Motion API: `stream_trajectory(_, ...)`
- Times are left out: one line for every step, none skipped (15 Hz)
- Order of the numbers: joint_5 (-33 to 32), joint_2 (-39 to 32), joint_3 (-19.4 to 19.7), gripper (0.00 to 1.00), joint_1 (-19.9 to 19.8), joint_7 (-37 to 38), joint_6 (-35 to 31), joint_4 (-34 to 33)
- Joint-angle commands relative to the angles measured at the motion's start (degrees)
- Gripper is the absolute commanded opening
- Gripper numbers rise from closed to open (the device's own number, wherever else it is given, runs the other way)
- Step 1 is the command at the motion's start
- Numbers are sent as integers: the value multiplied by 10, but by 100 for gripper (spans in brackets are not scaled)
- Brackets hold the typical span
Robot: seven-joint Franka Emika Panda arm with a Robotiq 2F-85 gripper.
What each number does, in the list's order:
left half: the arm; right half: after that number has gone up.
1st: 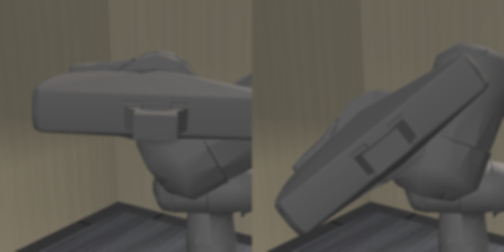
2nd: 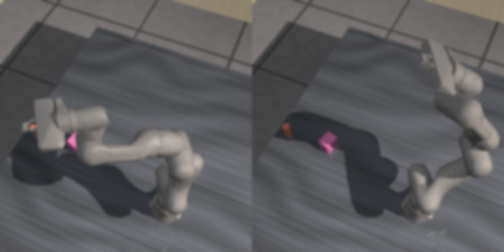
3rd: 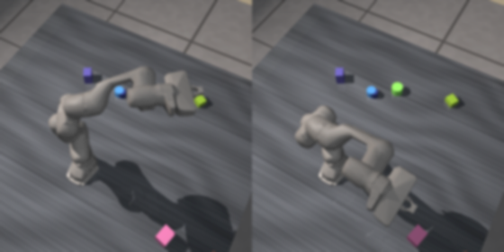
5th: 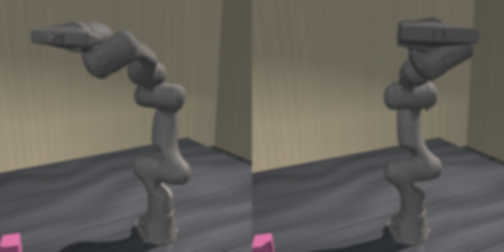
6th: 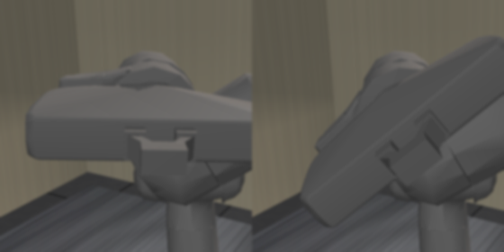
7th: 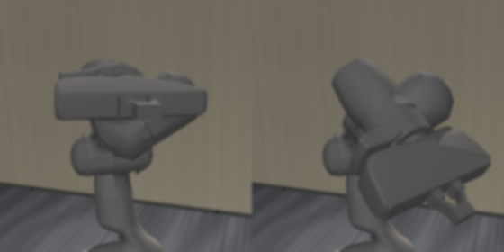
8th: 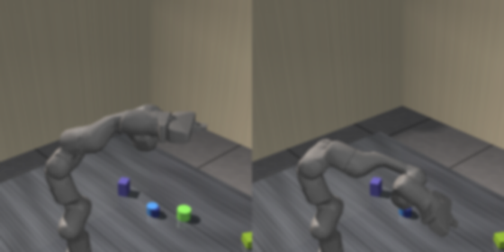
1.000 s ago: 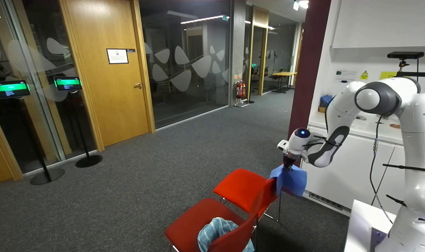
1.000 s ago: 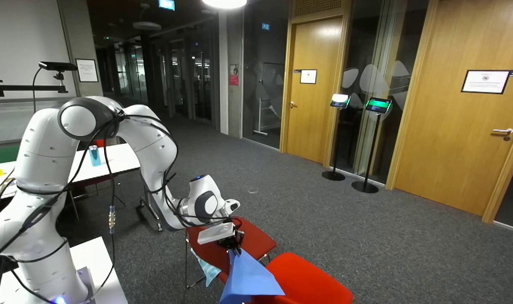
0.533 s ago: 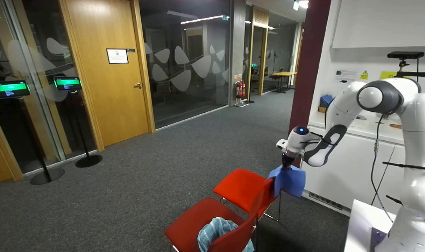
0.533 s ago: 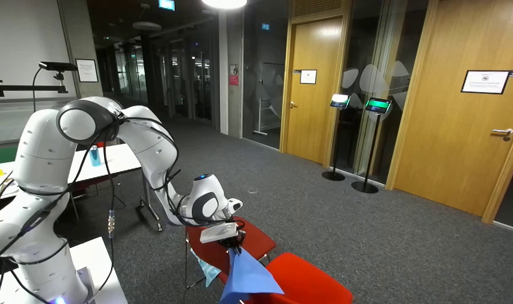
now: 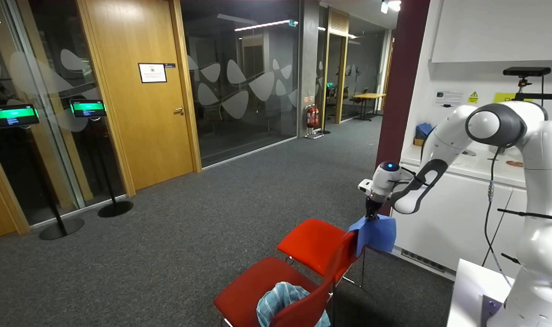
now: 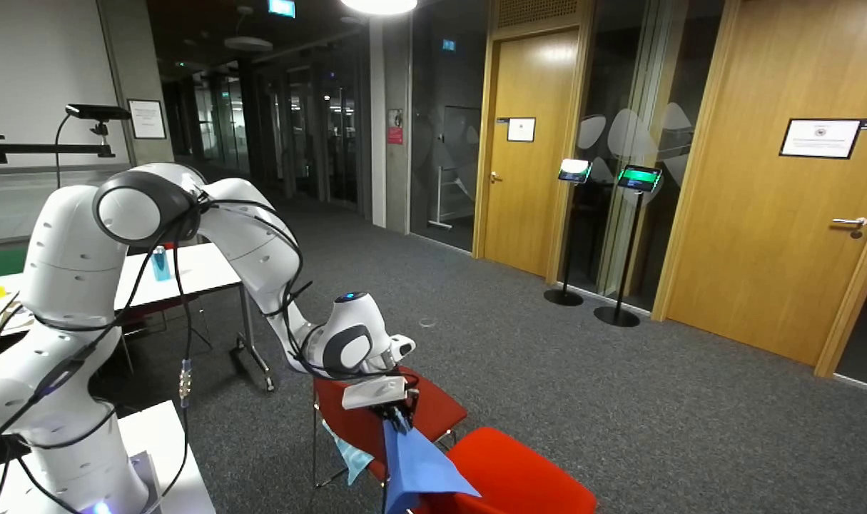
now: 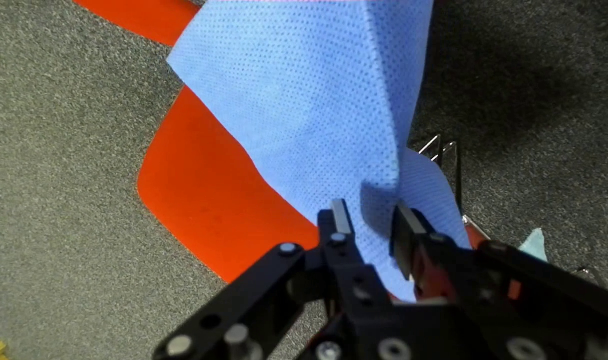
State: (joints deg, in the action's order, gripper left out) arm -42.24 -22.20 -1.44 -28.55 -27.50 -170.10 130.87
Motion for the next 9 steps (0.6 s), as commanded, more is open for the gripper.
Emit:
stream_trajectory(59, 7, 19, 58, 21, -60, 12, -4)
stream_trajectory(69, 6, 22, 66, 24, -67, 13, -5)
stream_trajectory(79, 6, 24, 73, 27, -74, 14, -6)
stream_trajectory(88, 5, 26, 81, 30, -80, 15, -7)
stream_trajectory(97, 4, 28, 88, 32, -86, 16, -8)
stream_trajectory(105, 4, 30, 94, 35, -91, 18, -9)
stream_trajectory(111, 3, 33, 100, 39, -95, 18, -9)
stream_trajectory(117, 3, 35, 100, 42, -99, 21, -10)
stream_trajectory(123, 2, 37, 100, 45, -102, 22, -11)
